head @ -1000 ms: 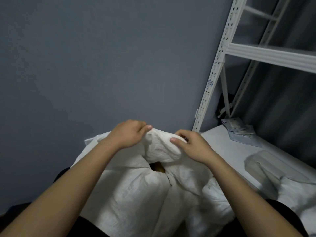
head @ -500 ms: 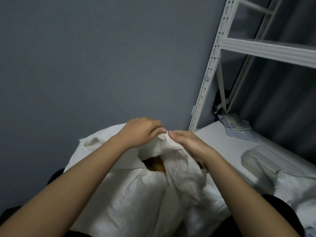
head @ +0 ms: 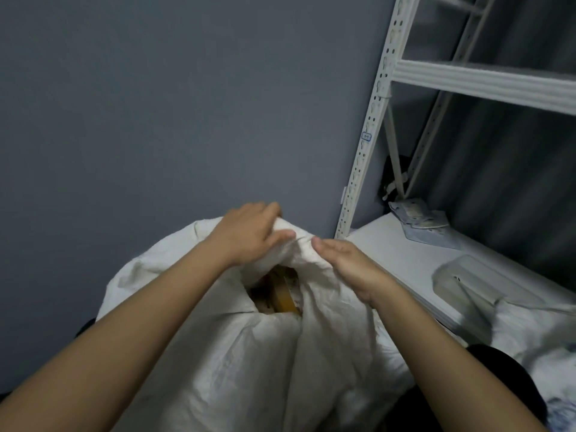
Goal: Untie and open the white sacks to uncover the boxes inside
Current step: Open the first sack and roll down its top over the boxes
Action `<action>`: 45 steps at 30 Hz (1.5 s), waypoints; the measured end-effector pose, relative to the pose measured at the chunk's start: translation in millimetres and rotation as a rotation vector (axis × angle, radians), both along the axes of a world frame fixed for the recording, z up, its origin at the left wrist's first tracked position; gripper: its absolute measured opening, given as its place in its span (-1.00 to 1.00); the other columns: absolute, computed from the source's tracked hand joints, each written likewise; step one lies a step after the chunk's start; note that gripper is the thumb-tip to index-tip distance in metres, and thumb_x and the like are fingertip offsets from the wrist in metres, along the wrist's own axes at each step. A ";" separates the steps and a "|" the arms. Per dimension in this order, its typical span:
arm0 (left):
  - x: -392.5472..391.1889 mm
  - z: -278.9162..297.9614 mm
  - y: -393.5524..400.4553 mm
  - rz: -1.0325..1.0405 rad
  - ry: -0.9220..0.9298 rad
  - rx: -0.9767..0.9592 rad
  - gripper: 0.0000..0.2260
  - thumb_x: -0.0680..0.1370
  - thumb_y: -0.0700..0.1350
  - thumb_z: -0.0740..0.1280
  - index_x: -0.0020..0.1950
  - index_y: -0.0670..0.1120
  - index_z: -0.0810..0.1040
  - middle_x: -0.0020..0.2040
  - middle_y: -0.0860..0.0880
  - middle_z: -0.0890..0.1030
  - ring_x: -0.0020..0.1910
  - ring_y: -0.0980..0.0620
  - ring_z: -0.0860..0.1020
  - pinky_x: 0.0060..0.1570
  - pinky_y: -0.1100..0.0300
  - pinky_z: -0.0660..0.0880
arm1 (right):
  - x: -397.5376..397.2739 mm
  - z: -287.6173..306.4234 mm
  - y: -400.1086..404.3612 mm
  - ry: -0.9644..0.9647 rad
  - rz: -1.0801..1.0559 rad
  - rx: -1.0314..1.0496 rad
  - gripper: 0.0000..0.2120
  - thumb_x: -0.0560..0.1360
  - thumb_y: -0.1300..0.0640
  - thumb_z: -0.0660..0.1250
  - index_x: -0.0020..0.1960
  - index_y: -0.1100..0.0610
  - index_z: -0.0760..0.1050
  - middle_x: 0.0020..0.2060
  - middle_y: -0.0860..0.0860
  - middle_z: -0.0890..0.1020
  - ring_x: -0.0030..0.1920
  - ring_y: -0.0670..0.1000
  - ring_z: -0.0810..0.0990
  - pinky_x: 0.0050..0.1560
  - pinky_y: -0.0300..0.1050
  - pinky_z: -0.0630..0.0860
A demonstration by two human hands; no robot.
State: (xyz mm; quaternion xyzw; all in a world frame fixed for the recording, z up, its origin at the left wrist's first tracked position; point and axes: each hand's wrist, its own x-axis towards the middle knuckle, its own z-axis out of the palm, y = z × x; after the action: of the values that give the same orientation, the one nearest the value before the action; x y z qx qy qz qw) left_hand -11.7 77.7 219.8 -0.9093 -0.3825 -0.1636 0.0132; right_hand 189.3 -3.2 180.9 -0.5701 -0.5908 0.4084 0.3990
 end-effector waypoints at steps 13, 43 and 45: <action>21.1 1.0 2.5 -0.132 0.050 -0.033 -0.74 0.62 0.13 0.12 -0.17 0.01 0.37 -0.22 0.03 0.50 -0.12 -0.04 0.52 -0.22 0.12 0.30 | 11.3 -6.2 -4.1 -0.248 -0.123 0.158 -0.79 0.56 -0.04 0.29 -0.09 0.09 0.56 -0.26 -0.05 0.60 -0.22 -0.09 0.53 -0.14 -0.21 0.42; 64.3 2.4 -2.7 -0.296 0.133 -0.156 -0.81 0.60 0.13 0.17 0.04 0.05 0.44 -0.12 0.12 0.42 -0.05 0.09 0.43 -0.10 0.13 0.37 | 29.0 -17.4 -33.0 0.392 -0.301 -0.015 -0.80 0.58 0.13 0.28 0.06 0.21 0.61 -0.07 0.13 0.68 -0.03 0.10 0.63 0.03 -0.14 0.52; 68.0 3.8 -2.9 -0.292 0.162 -0.141 -0.84 0.62 0.09 0.15 -0.04 0.04 0.41 -0.16 0.09 0.43 -0.05 0.03 0.47 -0.16 0.13 0.35 | 28.4 -16.6 -35.5 0.450 -0.276 -0.089 -0.79 0.58 0.10 0.29 0.09 0.19 0.60 -0.07 0.10 0.68 -0.05 0.08 0.64 -0.05 -0.13 0.54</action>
State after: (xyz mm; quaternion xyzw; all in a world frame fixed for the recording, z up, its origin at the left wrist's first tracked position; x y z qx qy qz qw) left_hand 56.3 74.8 223.6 -0.9640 -0.2546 -0.0627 -0.0435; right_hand 217.8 -38.6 164.3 -0.5568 -0.3854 0.4923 0.5469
